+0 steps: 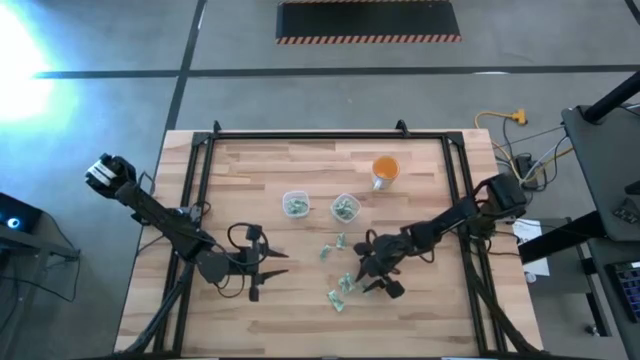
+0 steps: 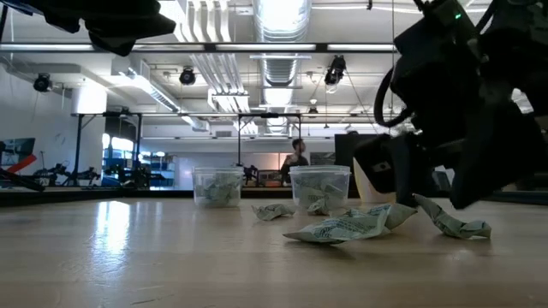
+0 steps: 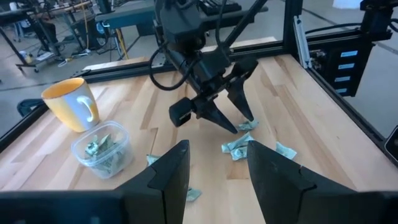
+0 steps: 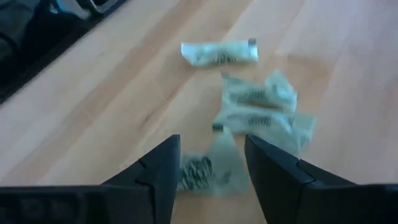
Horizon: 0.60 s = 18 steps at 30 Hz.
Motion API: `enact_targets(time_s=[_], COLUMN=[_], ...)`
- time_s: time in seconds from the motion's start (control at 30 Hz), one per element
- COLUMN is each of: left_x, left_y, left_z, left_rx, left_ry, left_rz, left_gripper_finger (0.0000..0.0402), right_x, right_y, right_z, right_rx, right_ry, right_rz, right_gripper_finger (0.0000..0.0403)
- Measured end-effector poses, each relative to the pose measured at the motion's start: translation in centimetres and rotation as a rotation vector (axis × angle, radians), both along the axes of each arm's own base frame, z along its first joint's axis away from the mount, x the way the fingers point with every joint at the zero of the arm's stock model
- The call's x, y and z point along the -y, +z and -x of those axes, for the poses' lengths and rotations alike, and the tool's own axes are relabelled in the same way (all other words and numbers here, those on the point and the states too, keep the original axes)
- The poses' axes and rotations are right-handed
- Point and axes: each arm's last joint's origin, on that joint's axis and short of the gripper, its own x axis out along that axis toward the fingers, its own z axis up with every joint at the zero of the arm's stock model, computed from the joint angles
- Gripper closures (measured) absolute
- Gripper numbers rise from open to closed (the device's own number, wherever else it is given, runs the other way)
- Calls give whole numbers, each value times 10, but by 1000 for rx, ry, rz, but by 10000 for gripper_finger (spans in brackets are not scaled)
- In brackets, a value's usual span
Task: Pick and place items into bin
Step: Put the white stevia packet into the right transparent bin
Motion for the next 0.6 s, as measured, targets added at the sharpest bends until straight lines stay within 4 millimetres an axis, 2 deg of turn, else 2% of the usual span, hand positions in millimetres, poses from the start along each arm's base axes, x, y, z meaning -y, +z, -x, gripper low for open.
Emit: enact_targets(time_s=[0.1, 0.33, 0.6], left_x=[0, -1, -3], left_y=[0, -2, -8], left_z=[0, 1, 3], left_rx=[2, -1, 3], left_ry=[2, 5, 21], left_rz=[3, 8, 23], left_gripper_finger=[257, 257, 257], right_x=[0, 0, 0], right_y=[-7, -7, -3], right_z=[1, 1, 1], right_rx=[-31, -33, -13], right_ry=[-4, -6, 10], right_rz=[4, 2, 17], right_gripper_finger=[237, 261, 322])
